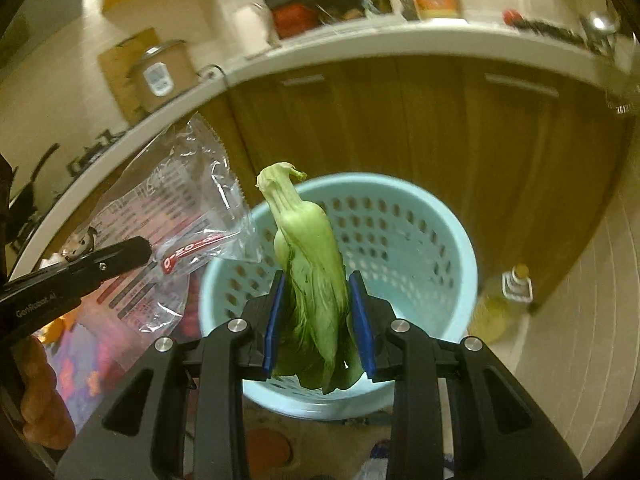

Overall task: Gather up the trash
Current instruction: 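Carry the bok choy and plastic bag over the blue basket with both tools, then open the right tool and left tool to drop both items into the basket, then move both tools back over the table toward the tea bottle and orange peel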

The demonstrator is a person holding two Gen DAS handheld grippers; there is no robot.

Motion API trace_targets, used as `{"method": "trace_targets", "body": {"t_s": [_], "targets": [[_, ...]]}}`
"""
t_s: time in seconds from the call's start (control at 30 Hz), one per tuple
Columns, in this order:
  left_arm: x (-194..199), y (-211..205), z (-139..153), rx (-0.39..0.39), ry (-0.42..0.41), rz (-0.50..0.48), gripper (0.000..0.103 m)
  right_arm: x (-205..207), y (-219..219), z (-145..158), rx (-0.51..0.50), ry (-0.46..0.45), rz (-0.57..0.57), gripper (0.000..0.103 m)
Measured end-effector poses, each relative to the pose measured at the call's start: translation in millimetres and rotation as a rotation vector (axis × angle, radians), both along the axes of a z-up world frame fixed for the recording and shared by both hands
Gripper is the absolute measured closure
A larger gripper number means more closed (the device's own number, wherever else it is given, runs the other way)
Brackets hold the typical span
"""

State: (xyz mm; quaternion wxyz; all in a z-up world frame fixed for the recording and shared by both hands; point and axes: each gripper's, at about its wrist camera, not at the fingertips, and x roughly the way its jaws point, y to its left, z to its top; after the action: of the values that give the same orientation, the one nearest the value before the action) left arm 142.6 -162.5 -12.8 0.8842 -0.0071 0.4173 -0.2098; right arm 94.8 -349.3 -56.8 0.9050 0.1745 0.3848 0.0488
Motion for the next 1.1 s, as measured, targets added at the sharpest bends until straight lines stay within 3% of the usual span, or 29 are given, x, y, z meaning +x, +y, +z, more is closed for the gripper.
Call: {"method": "trace_targets", "body": {"t_s": [0.27,0.33,0.47,0.97,1.1], "targets": [[19,-11,-26,0.001,0.077,0.003,0.098,15,-6,-24,0.036,0.082,-0.009,0.071],[20,-13,-27,0.005,0.076,0.001,0.088,19,-3,-23,0.032,0.085,-0.011,0.070],[19,-14,-26,0.013,0.062,-0.006,0.076,21,1,-21,0.027,0.080,-0.007,0.058],[-4,6,0,-0.011,0.005,-0.004,0.064,5,13,3,-0.005,0.023,0.026,0.058],[-21,26,19,-0.040,-0.046,0.026,0.054,-2,26,20,-0.017,-0.017,0.053,0.058]]}}
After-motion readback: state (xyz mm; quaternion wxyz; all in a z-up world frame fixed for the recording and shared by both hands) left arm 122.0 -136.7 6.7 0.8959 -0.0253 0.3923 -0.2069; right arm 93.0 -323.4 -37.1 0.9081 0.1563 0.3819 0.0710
